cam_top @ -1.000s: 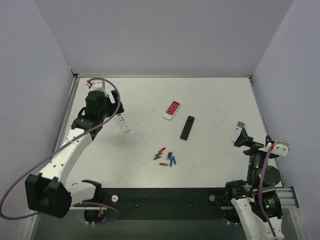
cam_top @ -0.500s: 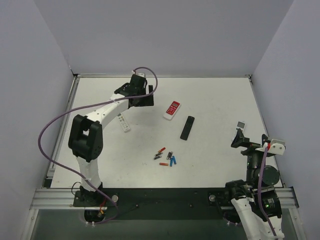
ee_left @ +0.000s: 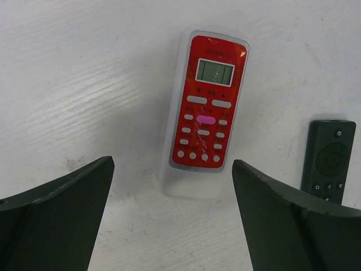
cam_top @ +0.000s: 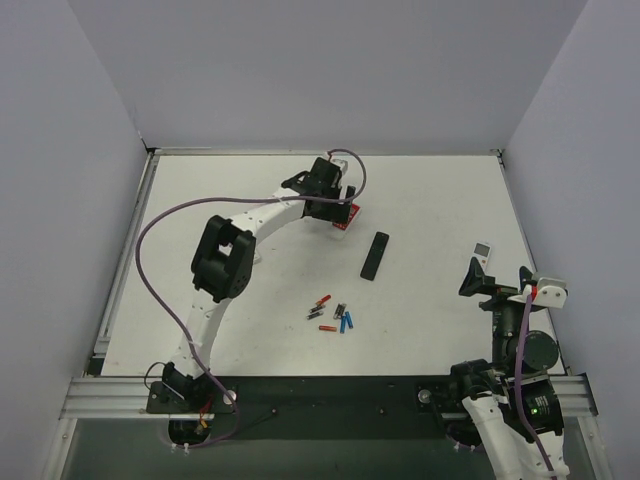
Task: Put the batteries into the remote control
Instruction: Pick up the remote control from the center of the board.
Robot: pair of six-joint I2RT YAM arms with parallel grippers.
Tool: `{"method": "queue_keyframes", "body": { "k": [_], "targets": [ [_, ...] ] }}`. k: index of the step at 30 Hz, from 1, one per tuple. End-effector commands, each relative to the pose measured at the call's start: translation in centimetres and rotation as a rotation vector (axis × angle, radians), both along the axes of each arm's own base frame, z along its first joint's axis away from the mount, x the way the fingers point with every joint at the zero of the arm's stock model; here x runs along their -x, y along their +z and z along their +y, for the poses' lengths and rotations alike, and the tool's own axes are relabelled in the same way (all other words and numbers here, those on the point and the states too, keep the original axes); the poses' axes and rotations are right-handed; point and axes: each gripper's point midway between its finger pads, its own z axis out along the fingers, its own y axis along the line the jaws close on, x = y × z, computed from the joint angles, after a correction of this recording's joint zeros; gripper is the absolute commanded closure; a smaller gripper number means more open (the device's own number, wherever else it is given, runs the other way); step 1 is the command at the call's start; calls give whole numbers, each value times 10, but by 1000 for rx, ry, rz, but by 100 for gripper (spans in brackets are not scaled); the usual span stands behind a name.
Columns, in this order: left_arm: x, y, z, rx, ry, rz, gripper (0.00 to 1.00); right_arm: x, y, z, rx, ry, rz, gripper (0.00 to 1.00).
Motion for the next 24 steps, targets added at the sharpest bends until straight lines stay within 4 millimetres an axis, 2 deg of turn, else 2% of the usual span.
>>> {"method": "queue_keyframes", "body": {
  "k": [1, 9, 15, 18, 19, 21, 23, 24],
  "targets": [
    [-9, 4, -20, -12, -60, -53, 3, 2, 14, 3, -4, 18, -64, 0],
    [2, -23, -27, -171, -92, -64, 3, 2, 15, 4, -2, 27, -64, 0],
    [10, -43, -24, -247, -100, -32, 5, -3, 10, 7, 5, 33, -37, 0],
    [14, -50, -22, -244, -96, -3, 13, -4, 9, 8, 7, 41, -32, 0],
    [14, -49, -22, -234, -86, 6, 22, -5, 8, 9, 11, 47, -27, 0],
    [19, -54, -20, -228, -84, 34, 24, -6, 8, 12, 12, 61, -24, 0],
    [20, -51, -17, -208, -71, 45, 36, -9, 6, 15, 15, 75, -11, 0],
    [22, -51, -17, -196, -72, 55, 39, -9, 7, 19, 10, 96, -5, 0]
  ]
}}
